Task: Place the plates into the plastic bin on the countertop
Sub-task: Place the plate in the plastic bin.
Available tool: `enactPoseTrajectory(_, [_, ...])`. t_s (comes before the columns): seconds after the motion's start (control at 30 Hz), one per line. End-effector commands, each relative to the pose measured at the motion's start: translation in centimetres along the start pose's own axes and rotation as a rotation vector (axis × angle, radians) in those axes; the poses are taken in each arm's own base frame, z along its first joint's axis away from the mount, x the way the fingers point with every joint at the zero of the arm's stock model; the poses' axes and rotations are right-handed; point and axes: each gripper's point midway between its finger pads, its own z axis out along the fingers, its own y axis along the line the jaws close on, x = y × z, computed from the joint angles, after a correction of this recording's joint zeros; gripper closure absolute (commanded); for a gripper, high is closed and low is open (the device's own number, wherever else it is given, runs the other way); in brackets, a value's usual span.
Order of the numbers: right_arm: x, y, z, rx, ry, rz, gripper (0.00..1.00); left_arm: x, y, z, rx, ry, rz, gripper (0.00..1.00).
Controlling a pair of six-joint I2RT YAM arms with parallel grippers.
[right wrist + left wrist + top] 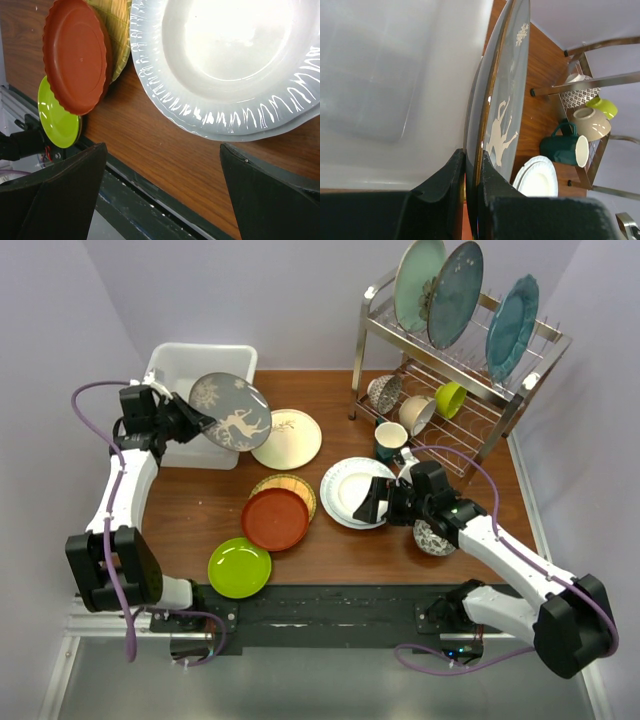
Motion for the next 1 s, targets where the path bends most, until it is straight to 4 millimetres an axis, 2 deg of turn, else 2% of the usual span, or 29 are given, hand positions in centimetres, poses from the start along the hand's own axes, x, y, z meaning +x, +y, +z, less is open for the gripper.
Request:
enactPoseTrajectory(0.0, [0.0, 0.0, 0.3, -0.009, -0.001, -0.023, 0.01, -6.0, -3.6, -1.4, 0.127, -0.168, 0.044, 1.00])
enactPoseTrajectory(0.2, [0.2, -0.2, 0.6, -0.002, 0.012, -0.021, 0.01, -8.4, -2.0, -1.5, 0.105, -0.197, 0.024, 1.00])
enactPoseTrajectory(0.6, [0.6, -0.4, 1.4, -0.004, 0.047, -0.017, 0.01, -10.7, 1.0, -0.9, 0.072, -0.226, -0.030, 1.00])
enactPoseTrajectory(0.97, [0.7, -0.5, 1.7, -0.006, 0.058, -0.017, 0.01, -11.7, 4.1, 0.6, 0.022, -0.253, -0.079, 1.00])
